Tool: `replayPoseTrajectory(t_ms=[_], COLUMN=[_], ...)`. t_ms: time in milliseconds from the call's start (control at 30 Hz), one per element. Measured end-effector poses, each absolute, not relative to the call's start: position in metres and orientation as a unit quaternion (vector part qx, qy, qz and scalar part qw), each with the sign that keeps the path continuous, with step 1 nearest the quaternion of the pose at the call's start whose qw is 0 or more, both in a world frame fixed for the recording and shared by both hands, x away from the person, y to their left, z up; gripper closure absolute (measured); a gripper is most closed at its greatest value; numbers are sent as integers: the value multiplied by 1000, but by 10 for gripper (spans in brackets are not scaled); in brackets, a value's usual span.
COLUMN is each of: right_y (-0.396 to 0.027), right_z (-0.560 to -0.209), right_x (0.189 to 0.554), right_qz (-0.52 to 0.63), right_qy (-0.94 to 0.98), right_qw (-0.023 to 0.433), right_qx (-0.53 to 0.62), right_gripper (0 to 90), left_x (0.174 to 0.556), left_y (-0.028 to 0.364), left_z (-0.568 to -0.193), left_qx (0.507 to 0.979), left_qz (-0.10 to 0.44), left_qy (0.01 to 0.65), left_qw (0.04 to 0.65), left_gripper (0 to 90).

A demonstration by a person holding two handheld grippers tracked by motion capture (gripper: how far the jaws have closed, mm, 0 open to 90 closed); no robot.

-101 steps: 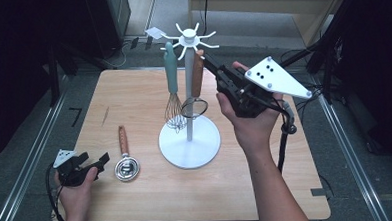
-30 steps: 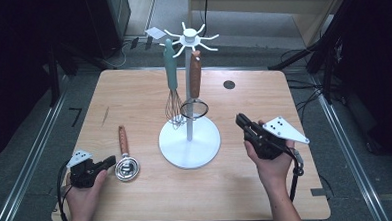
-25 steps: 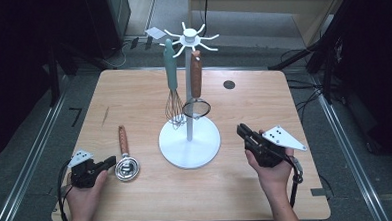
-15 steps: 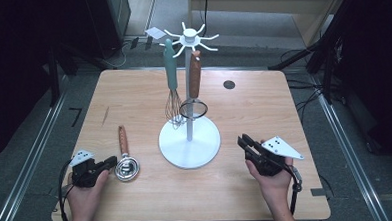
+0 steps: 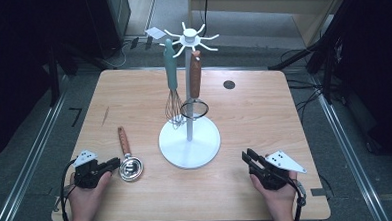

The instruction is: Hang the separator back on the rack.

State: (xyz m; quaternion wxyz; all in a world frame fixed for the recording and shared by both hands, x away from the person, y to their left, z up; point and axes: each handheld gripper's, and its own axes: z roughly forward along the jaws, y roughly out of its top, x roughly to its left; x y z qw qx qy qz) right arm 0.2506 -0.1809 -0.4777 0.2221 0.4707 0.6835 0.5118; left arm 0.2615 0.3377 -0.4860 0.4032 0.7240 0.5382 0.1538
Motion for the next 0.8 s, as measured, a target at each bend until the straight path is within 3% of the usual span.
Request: replayPoseTrajectory(t_ms=[333, 600, 800], right_y=[-180, -182, -179], right_z=[-481, -481, -480], right_x=[253, 254, 254], right_qz=[511, 516, 517], right_qy=[685, 681, 685], right_qw=[216, 212, 208], right_qx=[472, 474, 470], right_gripper=[739, 734, 730], left_x=[256, 259, 261], left_y=[312, 308, 307], left_z=[-485, -482, -481], left_qx=[751, 734, 726], left_qz=[141, 143, 144], left_qy=[512, 511, 514], left_qw=[393, 425, 434], left_gripper=[849, 708, 675])
